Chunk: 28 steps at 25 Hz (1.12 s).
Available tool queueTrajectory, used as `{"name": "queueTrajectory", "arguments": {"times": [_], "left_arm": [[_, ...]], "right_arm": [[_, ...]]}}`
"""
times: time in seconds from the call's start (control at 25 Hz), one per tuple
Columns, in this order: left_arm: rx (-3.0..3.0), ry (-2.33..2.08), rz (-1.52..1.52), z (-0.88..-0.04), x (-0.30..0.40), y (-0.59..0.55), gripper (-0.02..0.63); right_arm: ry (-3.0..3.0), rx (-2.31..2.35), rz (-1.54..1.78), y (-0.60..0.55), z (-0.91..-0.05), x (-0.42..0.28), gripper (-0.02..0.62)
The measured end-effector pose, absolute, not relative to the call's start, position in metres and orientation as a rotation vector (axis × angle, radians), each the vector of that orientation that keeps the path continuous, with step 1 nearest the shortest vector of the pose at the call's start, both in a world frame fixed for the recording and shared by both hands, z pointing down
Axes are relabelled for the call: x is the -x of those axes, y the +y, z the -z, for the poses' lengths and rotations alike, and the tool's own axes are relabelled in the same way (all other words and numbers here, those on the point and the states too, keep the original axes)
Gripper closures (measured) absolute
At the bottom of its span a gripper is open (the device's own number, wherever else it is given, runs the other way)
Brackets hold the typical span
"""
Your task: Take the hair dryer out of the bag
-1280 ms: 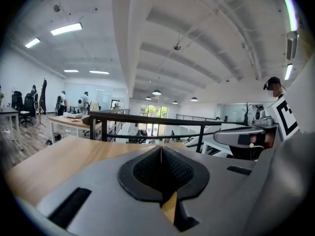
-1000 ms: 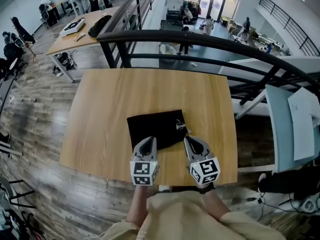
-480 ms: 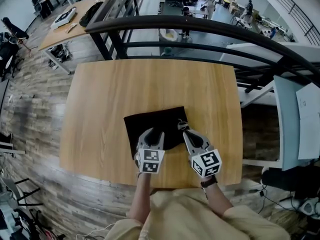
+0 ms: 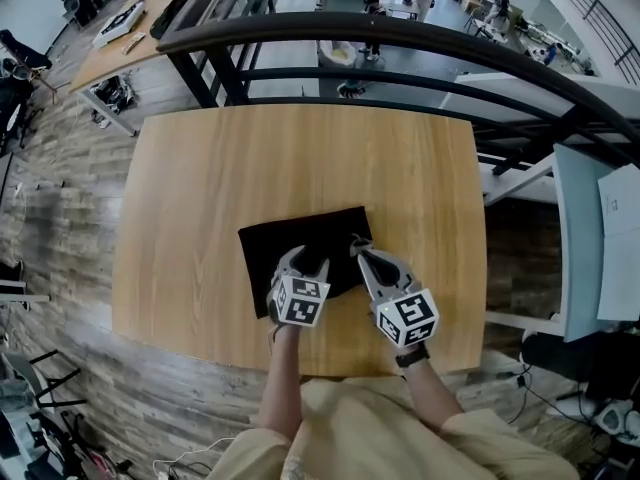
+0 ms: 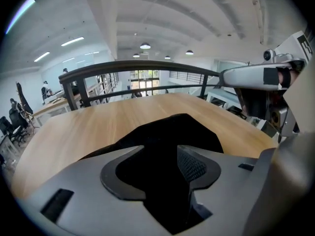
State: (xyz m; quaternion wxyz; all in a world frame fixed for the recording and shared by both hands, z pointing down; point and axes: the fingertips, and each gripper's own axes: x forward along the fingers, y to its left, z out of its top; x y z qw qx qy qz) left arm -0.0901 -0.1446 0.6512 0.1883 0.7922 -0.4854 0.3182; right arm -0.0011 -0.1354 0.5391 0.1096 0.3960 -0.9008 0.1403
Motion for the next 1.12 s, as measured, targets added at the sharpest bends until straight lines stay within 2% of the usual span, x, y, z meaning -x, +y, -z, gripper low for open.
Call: {"name": "queueTrajectory", "arguments": {"times": [0.2, 0.44, 0.6, 0.84, 1.04, 1.08, 1.12], "left_arm": [[-2.188, -1.390, -0.977, -0.659, 0.093, -0.147, 0.411], [-2.170, -1.483, -1.100, -0.662, 0.101, -0.152, 0.527], [-2.153, -1.496, -1.019, -0.656, 0.105, -0.153, 0.584], [-2.120, -1.499, -0.740, -0.626, 0.110, -0.151, 0.588], [-2.113, -1.512, -0.638, -0.608, 0.117, -0.152, 0.588], [-2.111, -1.517, -0.619, -0.605, 0.119, -0.152, 0.589], [-2.110, -1.521, -0.601, -0.603, 0.120, -0.153, 0.589]], "right_arm": [[-2.645, -1.153, -0.415, -0.132, -0.548, -0.007, 0.577], [-2.616, -1.163, -0.443, -0.131, -0.563, -0.017, 0.577], [-2.601, -1.156, -0.451, -0.129, -0.571, -0.019, 0.577], [-2.578, -0.975, -0.282, -0.125, -0.579, -0.015, 0.577], [-2.520, -0.816, -0.118, -0.136, -0.586, -0.022, 0.575], [-2.504, -0.768, -0.086, -0.139, -0.591, -0.022, 0.568], [-2.483, -0.713, -0.053, -0.141, -0.597, -0.020, 0.500]]}}
